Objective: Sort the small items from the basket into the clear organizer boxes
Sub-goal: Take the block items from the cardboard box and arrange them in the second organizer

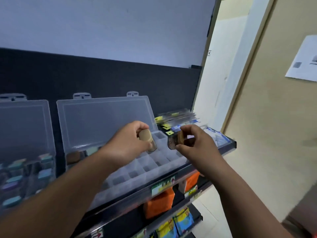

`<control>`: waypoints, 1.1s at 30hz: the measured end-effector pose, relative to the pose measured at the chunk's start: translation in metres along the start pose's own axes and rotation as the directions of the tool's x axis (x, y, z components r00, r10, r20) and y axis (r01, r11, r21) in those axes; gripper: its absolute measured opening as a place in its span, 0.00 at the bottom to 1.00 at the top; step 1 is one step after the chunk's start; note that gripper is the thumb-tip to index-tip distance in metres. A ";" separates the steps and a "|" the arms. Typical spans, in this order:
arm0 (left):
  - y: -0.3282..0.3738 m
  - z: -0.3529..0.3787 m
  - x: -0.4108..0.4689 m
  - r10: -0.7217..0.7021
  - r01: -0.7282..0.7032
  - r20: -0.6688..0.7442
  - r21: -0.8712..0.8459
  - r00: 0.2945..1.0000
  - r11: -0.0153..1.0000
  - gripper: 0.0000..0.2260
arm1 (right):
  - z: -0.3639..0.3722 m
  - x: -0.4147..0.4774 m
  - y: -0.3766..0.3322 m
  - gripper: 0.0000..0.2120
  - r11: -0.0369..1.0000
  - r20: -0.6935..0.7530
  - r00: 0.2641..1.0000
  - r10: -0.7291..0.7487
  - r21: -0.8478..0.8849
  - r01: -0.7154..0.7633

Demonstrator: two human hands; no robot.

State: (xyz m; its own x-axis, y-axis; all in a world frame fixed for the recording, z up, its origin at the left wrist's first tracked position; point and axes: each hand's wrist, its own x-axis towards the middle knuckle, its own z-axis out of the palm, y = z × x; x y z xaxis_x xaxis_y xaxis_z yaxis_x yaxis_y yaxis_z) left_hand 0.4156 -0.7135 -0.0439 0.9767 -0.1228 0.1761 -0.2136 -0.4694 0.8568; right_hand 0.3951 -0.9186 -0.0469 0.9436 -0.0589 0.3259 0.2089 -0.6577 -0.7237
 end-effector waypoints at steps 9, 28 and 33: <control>-0.002 0.040 0.093 -0.116 0.162 -0.193 0.239 0.974 0.957 0.18 | 0.014 0.143 0.053 0.21 0.965 0.273 0.936 -0.222 -0.077 0.251; -0.019 0.071 0.134 -0.358 0.340 -0.091 0.587 0.929 0.735 0.24 | 0.067 0.215 0.087 0.24 0.928 0.712 0.675 -0.195 -0.088 0.361; -0.021 0.071 0.131 -0.348 0.356 -0.134 0.595 0.928 0.720 0.19 | 0.064 0.217 0.085 0.28 0.919 0.749 0.636 -0.187 -0.096 0.383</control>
State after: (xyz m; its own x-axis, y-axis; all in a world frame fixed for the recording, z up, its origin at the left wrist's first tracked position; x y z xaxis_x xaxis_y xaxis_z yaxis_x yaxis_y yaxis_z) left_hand 0.5465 -0.7824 -0.0732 0.9836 0.1663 -0.0698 0.1803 -0.9024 0.3914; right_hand 0.6342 -0.9393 -0.0770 0.7535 0.6476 -0.1130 0.5287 -0.6992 -0.4813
